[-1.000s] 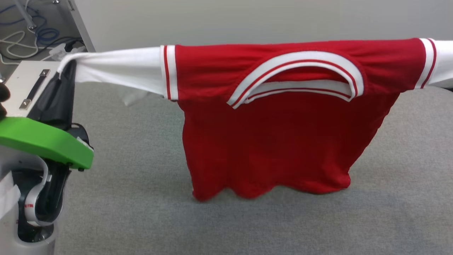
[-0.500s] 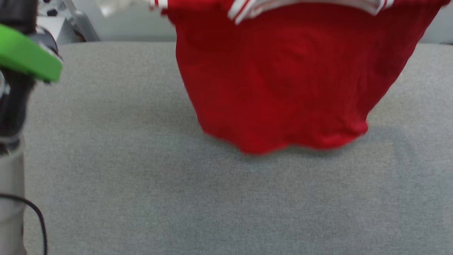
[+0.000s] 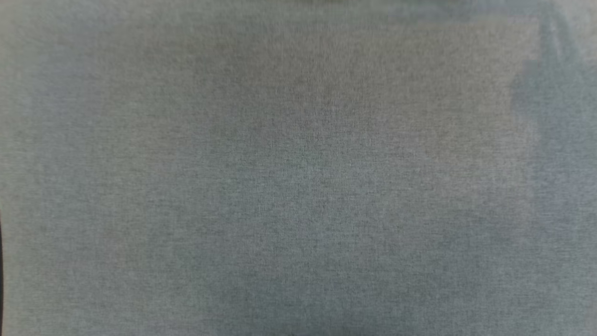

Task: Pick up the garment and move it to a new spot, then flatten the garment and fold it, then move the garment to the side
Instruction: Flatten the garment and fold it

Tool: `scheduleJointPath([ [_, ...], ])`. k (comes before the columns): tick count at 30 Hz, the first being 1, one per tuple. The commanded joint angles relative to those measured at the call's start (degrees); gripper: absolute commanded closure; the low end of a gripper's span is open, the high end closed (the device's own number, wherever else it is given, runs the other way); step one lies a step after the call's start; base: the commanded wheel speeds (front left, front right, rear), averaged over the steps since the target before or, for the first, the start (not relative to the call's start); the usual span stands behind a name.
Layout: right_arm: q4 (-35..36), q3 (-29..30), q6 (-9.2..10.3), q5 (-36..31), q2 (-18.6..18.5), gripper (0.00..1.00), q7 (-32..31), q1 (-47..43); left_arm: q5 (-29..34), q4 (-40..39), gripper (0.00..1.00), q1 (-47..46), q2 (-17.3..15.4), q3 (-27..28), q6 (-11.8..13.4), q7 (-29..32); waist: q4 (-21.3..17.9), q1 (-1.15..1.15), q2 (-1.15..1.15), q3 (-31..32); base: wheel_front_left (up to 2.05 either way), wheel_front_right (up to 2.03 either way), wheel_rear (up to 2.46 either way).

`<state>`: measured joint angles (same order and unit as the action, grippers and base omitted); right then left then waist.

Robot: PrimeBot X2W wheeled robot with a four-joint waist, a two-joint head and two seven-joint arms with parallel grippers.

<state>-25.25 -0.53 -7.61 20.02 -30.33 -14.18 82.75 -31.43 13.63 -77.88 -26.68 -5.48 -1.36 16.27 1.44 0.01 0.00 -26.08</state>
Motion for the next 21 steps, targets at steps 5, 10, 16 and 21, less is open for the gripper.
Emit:
scheduleJointPath([
  [5, -9.24, 1.22, 0.12, -3.75, 2.37, 1.00, 7.04, 9.70, 2.01, 10.27, 1.00, -10.49, 0.93, 0.23, -0.76, -6.90, -1.44, -0.01, 0.00, -10.14, 0.00, 0.00, 0.00],
  [10, -16.39, 1.86, 0.12, -6.94, 4.80, 1.00, 13.00, 15.35, 2.80, 19.77, 1.00, -16.79, 2.21, 0.01, -1.58, -13.44, -1.12, -0.01, 0.00, -12.52, 0.00, 0.00, 0.00],
  [16, -22.77, 1.52, 0.12, -7.78, 7.06, 1.00, 18.92, 16.85, 2.99, 27.61, 1.00, -18.95, 3.88, -0.66, -3.54, -22.43, -0.43, -0.01, 0.00, -13.15, 0.00, 0.00, 0.00],
  [21, -26.48, 0.38, 0.12, -6.32, 7.63, 1.00, 21.95, 13.08, 2.17, 31.73, 1.00, -14.81, 5.55, -2.57, -5.18, -26.48, 0.26, -0.01, 0.00, -11.31, 0.00, 0.00, 0.00],
])
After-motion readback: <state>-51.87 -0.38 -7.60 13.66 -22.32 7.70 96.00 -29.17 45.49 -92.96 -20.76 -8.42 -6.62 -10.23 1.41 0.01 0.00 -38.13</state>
